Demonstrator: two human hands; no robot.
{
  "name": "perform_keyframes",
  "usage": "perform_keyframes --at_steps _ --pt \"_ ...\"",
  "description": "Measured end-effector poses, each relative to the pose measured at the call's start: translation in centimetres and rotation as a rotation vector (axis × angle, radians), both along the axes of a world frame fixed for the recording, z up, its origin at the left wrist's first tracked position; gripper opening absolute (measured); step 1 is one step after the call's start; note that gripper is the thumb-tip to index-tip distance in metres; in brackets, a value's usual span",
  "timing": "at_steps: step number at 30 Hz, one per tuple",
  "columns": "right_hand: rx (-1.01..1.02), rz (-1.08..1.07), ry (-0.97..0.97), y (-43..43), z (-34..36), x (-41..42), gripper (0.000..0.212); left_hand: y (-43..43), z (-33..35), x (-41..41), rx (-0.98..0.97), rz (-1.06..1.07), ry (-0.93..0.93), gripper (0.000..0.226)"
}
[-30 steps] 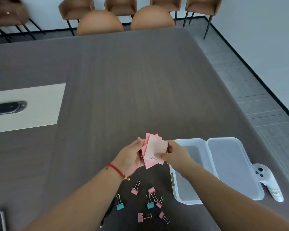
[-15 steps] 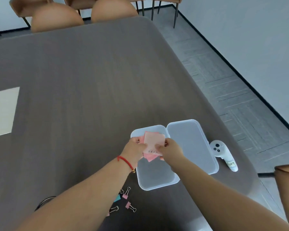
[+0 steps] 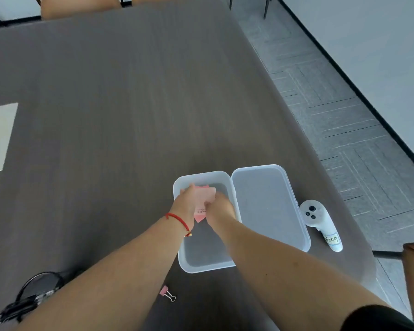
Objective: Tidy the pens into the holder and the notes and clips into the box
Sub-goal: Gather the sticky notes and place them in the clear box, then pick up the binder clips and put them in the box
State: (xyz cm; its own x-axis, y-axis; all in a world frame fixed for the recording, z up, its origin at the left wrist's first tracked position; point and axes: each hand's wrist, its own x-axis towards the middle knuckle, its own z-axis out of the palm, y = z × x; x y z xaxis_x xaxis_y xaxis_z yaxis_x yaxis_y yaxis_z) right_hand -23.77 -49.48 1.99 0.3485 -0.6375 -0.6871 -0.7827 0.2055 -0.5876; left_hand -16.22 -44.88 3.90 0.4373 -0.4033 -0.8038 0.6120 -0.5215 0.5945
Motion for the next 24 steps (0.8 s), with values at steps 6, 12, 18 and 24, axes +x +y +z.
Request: perform_keyframes --at_steps 6,12,18,24 --pt "-0.105 0.188 0.091 1.0 -0.5 0.0 0.071 1.9 3.5 1.2 -0.128 -0.154 0.012 0.027" --pt "-0.208 0.286 -0.139 3.3 5.3 -1.3 0.060 9.2 8.7 5.5 -0.173 0.026 -0.179 0.021" --pt "-0.294 0.555 -0.419 10.5 9.6 -0.9 0.052 17.5 3.1 4.5 0.523 -0.875 -0.652 0.047" --pt "-0.244 1.021 0.018 16.9 3.9 -2.0 0.071 21.4 -1.8 1.3 0.697 -1.164 -0.749 0.117"
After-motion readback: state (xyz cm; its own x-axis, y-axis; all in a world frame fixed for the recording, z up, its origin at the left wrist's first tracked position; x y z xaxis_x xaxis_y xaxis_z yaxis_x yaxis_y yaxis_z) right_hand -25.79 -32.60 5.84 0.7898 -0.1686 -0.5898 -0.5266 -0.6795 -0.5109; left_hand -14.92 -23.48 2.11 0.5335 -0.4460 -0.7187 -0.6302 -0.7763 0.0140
